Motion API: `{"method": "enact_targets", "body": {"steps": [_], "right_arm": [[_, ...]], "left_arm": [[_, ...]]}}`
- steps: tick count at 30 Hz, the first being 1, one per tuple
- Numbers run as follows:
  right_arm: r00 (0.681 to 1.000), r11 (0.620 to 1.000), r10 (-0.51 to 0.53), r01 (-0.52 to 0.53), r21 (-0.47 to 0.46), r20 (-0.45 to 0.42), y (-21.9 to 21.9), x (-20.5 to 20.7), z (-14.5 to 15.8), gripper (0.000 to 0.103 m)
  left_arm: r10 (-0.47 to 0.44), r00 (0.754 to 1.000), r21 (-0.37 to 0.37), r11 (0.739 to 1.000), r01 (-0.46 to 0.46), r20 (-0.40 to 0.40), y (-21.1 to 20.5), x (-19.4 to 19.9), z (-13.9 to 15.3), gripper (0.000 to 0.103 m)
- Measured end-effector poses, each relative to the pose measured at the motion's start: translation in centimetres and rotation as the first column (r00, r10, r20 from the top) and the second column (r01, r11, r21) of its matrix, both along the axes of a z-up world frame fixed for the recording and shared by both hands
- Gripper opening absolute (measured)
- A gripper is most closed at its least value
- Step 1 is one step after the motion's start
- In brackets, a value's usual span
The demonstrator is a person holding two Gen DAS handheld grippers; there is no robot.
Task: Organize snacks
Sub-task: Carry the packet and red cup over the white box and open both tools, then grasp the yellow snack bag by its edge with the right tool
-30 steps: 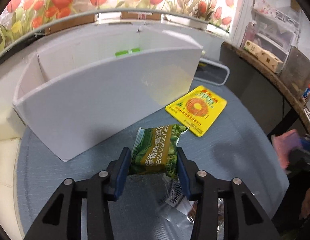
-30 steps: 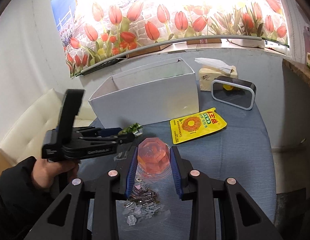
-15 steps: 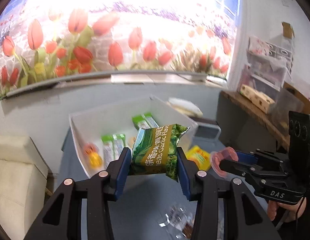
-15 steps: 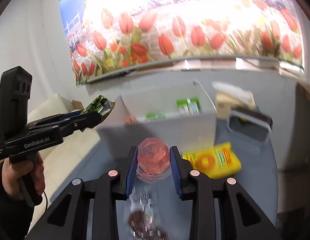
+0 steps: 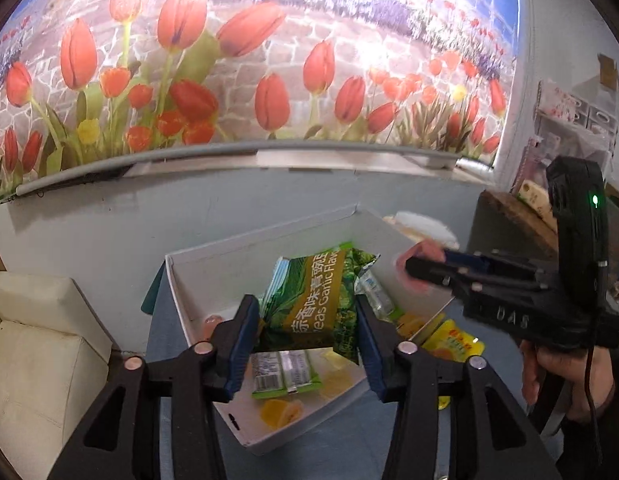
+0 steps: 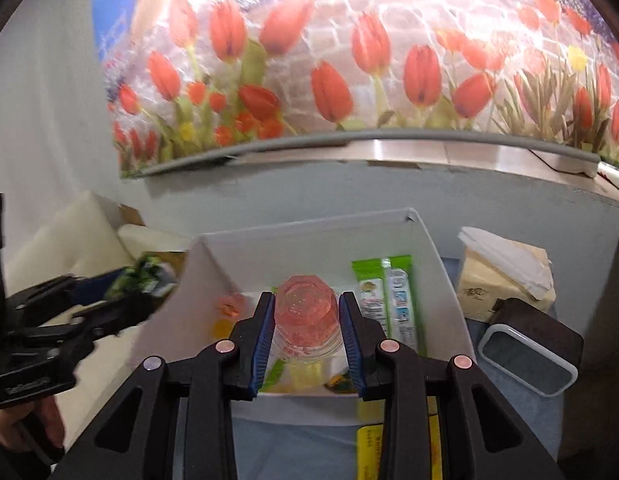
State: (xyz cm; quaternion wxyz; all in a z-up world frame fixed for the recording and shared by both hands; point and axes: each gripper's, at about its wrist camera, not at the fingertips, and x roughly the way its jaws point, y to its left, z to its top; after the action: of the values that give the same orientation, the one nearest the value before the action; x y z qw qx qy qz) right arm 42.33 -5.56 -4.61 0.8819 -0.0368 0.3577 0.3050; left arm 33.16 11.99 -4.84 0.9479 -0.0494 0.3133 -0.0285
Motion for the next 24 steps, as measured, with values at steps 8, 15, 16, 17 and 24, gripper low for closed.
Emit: {"method": "enact_targets", "body": {"steps": [8,15,16,17,24], "right_arm": [[0.997,0.995,-0.076,0.075,0.072,0.002,-1.9,0.3,0.3,0.103],[0.998,0.996,-0.06,0.061,0.059,-0.018,-1.6,-0.6,0.5,0.103],[0.998,0.997,-0.055,0.056,0.056,-0.018,-1.6,-0.8,0.5,0.103],[0.999,0.997,-0.05,0.051,0.056,-0.016,-1.6,-1.2,0.6,0.103],[1.0,0.998,-0.009,0.01,0.056,-0.005,-4.0,-4.8,0.7,0.103]], "left_arm": [[0.024,0.998,0.009,1.0,-0.024,-0.05,1.2,0.0,-1.4,0.103],[0.011,0.999,0.005,1.0,-0.011,-0.05,0.6,-0.7,-0.8,0.103],[0.011,0.999,0.008,1.0,-0.011,-0.051,0.5,-0.8,-0.7,0.103],[0.011,0.999,0.009,1.0,-0.01,-0.051,0.4,-0.9,-0.6,0.103],[-0.05,0.998,-0.001,0.999,0.05,-0.039,-2.1,-4.1,-0.4,0.103]]}}
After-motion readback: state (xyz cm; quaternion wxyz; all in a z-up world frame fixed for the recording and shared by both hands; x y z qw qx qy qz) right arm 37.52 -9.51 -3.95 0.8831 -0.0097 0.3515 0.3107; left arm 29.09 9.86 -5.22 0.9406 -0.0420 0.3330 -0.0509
